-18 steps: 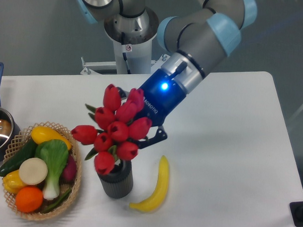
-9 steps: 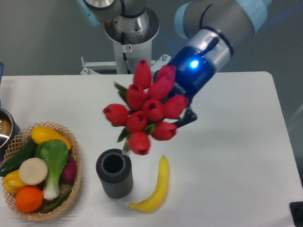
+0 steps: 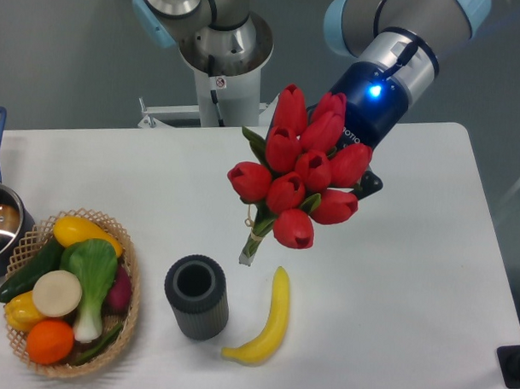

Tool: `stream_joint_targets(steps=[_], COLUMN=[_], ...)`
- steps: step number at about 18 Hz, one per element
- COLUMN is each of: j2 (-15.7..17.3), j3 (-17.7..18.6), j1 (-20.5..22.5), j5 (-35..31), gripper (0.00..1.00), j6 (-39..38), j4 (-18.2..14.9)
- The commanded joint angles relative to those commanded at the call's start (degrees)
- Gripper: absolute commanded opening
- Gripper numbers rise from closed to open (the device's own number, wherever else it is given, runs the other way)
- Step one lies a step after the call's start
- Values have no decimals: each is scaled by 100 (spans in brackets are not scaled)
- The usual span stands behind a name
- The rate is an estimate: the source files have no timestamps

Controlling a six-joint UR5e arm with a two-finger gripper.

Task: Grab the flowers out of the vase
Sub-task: 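Raise the tulip bouquet higher, clear of the vase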

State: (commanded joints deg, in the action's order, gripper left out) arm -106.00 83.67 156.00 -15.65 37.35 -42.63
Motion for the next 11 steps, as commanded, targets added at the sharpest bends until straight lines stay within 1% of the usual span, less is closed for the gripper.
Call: stream_joint_targets(steps=[2,11], j2=[0,0], j3=[18,9], j1=[88,167], j5=[88,97], gripper=[38,38], j6=[27,141], j4=[-9,0])
